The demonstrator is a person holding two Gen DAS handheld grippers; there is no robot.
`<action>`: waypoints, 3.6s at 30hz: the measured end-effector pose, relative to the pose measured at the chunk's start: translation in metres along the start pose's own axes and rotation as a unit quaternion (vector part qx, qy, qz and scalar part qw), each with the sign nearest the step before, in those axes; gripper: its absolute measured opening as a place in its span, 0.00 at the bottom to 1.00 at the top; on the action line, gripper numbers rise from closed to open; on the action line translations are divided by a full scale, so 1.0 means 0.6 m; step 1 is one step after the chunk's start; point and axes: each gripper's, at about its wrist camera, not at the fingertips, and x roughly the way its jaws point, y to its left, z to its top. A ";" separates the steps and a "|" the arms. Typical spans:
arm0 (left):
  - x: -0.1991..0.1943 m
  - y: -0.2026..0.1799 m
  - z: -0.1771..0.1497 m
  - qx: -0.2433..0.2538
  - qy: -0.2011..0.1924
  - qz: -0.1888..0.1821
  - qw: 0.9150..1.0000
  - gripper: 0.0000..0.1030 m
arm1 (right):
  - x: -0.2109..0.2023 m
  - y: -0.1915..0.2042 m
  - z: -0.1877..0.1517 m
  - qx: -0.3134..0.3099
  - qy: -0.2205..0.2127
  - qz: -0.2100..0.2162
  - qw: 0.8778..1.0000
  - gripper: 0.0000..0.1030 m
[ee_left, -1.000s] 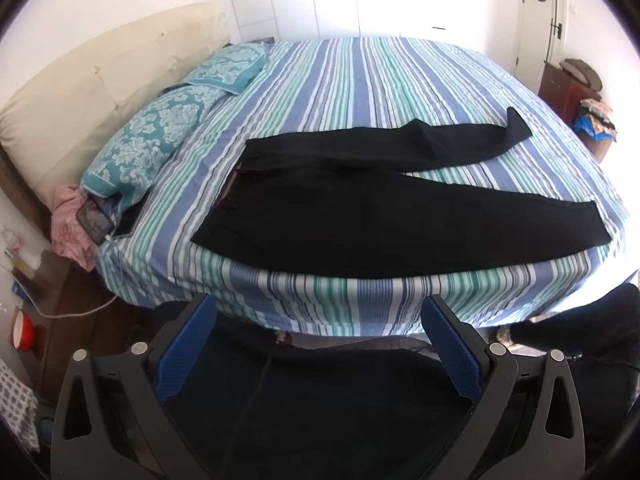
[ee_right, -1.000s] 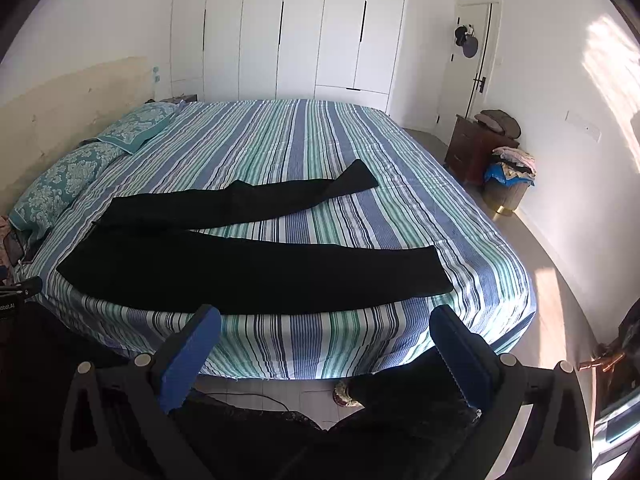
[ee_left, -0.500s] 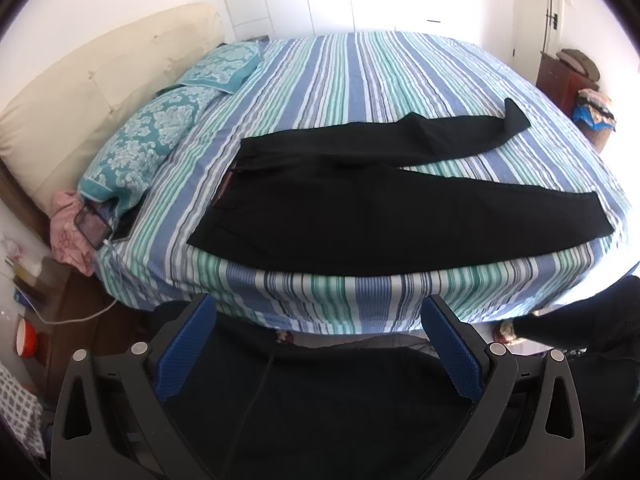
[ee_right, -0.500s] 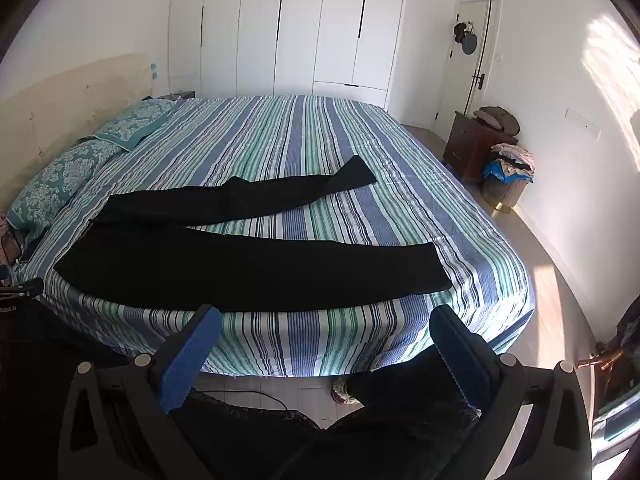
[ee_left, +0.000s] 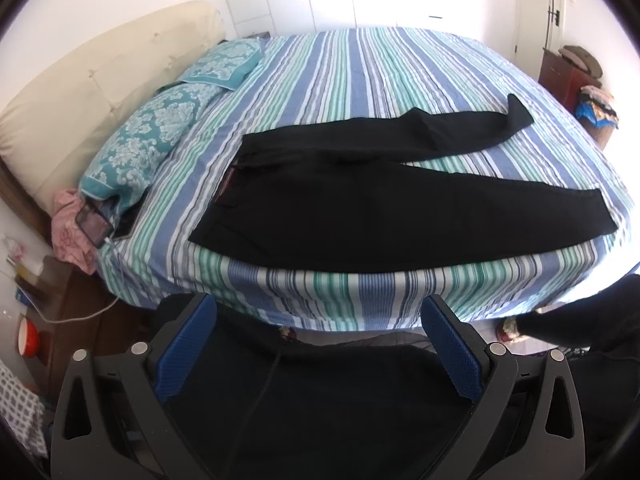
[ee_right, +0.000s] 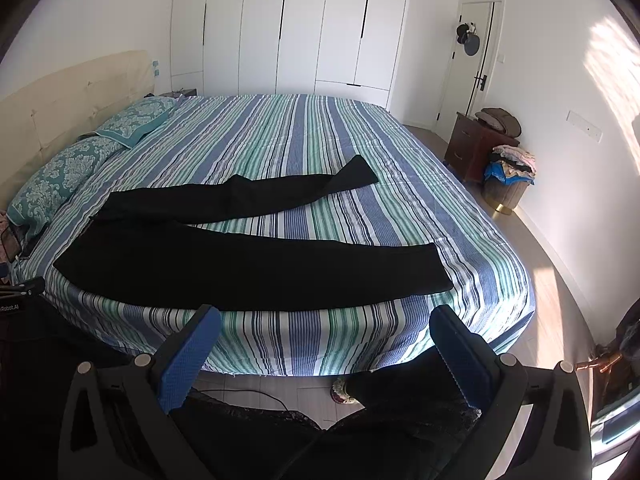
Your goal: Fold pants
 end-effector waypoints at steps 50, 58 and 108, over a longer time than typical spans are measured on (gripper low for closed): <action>0.001 0.001 -0.002 0.002 -0.002 0.004 1.000 0.99 | 0.005 0.009 -0.002 -0.002 0.002 0.007 1.000 1.00; 0.002 -0.005 -0.002 0.011 -0.002 0.002 1.000 0.99 | 0.017 0.013 0.001 0.000 0.009 -0.003 1.000 1.00; 0.022 0.000 0.051 0.000 -0.009 -0.009 1.000 0.99 | 0.089 -0.028 0.048 0.013 0.081 -0.078 0.994 1.00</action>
